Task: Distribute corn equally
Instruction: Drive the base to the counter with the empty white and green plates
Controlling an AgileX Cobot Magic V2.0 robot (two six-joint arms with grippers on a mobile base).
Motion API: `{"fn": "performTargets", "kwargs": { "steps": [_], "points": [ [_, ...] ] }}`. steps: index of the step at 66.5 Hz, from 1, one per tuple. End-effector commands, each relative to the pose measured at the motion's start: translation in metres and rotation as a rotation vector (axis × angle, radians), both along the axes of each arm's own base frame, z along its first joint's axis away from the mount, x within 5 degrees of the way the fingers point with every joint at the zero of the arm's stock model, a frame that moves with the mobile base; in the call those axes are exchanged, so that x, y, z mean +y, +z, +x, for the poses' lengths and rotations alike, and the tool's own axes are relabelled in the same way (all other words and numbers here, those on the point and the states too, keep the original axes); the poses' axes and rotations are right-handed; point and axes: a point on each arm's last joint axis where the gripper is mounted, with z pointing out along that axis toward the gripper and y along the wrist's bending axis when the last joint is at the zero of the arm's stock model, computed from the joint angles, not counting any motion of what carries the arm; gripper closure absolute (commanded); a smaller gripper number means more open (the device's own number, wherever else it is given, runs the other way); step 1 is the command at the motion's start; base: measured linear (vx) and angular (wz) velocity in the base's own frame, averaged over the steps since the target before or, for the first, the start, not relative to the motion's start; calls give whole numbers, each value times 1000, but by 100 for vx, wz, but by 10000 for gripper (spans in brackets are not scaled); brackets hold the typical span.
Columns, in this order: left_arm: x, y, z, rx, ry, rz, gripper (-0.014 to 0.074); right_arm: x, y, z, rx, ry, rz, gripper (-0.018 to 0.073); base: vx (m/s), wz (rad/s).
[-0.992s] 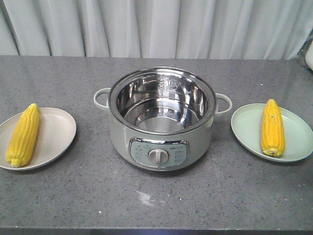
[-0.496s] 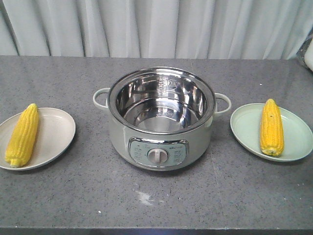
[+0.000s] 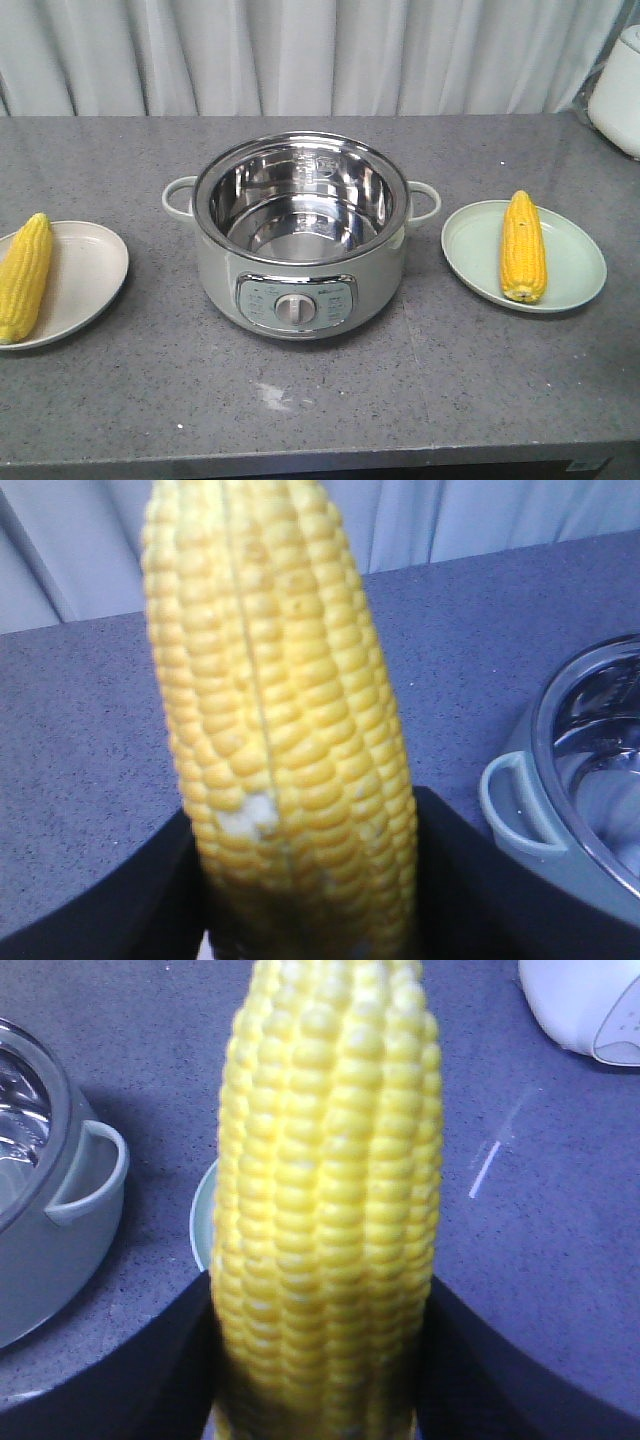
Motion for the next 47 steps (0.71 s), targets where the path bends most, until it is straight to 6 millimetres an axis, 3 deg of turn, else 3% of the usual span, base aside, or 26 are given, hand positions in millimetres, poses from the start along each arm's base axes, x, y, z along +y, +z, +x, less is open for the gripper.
{"fn": "performTargets", "kwargs": {
  "steps": [1, 47],
  "points": [
    [0, 19, -7, -124, 7, -22, 582, -2, 16, -3, -107, -1, -7, 356, -5, -18],
    [0, 19, -7, -124, 7, -22, 582, -2, 16, -3, -107, -1, -7, 356, -5, -27]
  ]
}}
